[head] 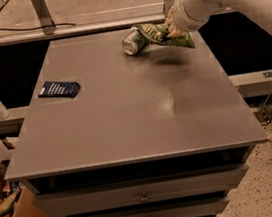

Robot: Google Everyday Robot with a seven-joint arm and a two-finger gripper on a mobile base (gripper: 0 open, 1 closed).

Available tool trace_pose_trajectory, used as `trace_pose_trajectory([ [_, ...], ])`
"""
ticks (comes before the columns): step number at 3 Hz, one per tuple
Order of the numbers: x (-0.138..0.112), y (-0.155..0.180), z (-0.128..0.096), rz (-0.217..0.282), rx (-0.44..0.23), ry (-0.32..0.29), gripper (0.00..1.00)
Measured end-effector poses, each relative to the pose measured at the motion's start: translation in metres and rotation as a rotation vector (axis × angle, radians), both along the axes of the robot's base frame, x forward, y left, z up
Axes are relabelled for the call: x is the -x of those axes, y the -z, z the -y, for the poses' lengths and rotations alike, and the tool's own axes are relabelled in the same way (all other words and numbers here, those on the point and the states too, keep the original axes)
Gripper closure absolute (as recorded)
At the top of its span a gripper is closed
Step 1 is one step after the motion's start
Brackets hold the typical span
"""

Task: Move green jalapeno chip bag near green can

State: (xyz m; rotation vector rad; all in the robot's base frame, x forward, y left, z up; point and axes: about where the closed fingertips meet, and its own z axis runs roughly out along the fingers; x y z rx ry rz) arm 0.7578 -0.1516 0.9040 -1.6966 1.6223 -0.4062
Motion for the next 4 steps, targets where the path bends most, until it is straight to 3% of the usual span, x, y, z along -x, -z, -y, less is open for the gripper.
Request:
trace_pose_trajectory([
  [3,-0.006,0.024,0.013,-0.048,0.023,0.036,1.00],
  [4,-0.005,0.030,0.014,-0.066,0.018,0.040,0.85],
])
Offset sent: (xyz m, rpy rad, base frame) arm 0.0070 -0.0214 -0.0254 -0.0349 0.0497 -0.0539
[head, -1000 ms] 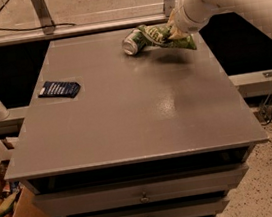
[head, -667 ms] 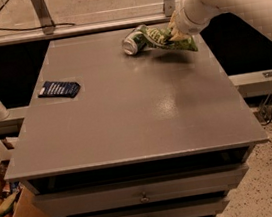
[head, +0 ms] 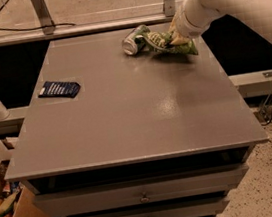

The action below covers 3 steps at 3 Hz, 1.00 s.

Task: Move green jalapeno chip bag near green can

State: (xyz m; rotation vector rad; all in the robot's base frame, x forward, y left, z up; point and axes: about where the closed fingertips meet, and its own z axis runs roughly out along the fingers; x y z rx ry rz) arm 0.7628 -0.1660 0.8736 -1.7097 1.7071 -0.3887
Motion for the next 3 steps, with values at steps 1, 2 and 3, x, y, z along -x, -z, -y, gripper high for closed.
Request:
trace_pose_trajectory([
  [1,0.0007,0.0033,0.0008,-0.010,-0.003,0.002,0.61],
  [2,0.0013,0.0065,0.0003,-0.018,-0.003,0.002,0.36],
  [3,0.0021,0.0090,-0.0015,-0.023,-0.002,-0.002,0.14],
])
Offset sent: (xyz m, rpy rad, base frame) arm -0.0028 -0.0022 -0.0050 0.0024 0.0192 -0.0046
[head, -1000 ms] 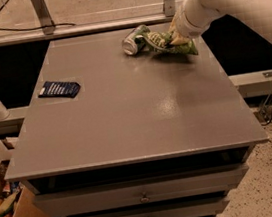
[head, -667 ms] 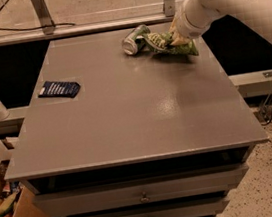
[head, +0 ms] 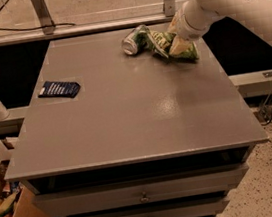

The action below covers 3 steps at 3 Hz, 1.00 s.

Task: Move green jalapeno chip bag near green can

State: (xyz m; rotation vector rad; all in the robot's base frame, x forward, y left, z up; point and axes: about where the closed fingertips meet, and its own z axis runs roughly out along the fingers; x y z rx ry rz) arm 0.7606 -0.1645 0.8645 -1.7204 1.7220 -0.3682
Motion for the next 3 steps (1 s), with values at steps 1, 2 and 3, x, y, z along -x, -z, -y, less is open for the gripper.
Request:
trace_pose_trajectory([
  [1,0.001,0.002,-0.001,-0.003,0.001,-0.002,0.00],
  [2,0.008,-0.003,0.000,0.001,-0.005,0.000,0.00],
  [3,0.027,-0.012,-0.005,-0.008,-0.062,-0.011,0.00],
])
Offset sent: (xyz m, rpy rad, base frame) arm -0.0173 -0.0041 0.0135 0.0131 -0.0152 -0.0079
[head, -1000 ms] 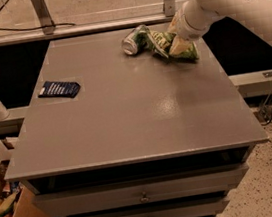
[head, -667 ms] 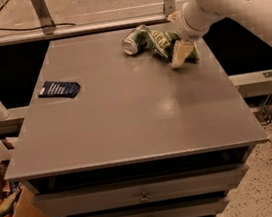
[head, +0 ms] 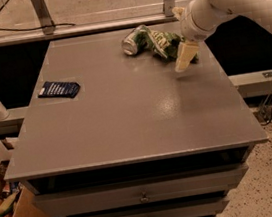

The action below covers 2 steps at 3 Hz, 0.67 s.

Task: Move green jalapeno chip bag near green can

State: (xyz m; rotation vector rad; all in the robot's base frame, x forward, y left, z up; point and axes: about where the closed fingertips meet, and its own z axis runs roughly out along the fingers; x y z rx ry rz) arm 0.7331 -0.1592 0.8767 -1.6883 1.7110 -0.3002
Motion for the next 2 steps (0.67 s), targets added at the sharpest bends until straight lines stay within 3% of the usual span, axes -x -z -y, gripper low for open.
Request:
trace_pose_trajectory([
  [2,0.062,-0.014,-0.017,-0.063,-0.233,-0.012,0.00],
])
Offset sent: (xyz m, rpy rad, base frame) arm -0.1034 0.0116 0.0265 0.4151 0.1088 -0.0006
